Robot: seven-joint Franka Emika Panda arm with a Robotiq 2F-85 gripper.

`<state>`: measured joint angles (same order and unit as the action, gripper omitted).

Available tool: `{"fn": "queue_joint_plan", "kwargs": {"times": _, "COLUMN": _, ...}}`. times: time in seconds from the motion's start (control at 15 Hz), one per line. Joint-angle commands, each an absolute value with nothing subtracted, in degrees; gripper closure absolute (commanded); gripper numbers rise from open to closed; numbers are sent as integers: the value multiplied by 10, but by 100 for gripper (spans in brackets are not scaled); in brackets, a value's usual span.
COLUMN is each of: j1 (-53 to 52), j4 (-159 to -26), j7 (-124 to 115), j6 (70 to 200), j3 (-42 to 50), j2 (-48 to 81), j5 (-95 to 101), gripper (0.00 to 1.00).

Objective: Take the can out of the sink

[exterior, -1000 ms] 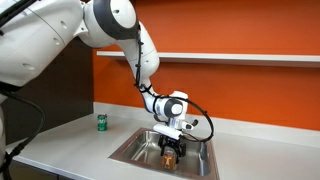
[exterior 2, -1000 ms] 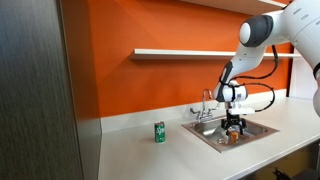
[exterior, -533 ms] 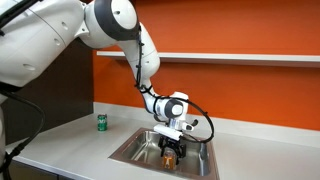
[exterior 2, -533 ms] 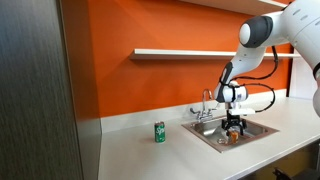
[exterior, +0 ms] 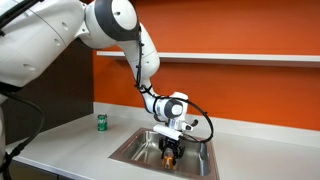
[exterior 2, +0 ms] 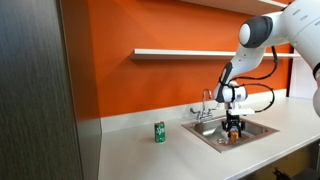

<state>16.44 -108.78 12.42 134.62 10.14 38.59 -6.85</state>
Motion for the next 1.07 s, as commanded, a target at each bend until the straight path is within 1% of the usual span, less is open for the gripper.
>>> {"fn": "queue_joint_plan", "kwargs": {"times": 0.0, "j1": 178, "j4": -1070, "j7": 125, "j6": 1324, "j3": 90, "j2": 391, "j5": -56, "gripper": 58}}
{"fn": "queue_joint_plan", "kwargs": {"times": 0.07, "j1": 178, "j4": -1070, "j7": 125, "j6": 1324, "j3": 91, "j2": 391, "j5": -56, "gripper": 62}}
{"fn": "queue_joint_plan", "kwargs": {"times": 0.4, "j1": 175, "j4": -1070, "j7": 120, "j6": 1320, "j3": 92, "j2": 388, "j5": -55, "gripper": 62}}
{"fn": "queue_joint_plan", "kwargs": {"times": 1.0, "j1": 170, "j4": -1091, "j7": 115, "j6": 1321, "j3": 100, "j2": 342, "j5": -50, "gripper": 62}}
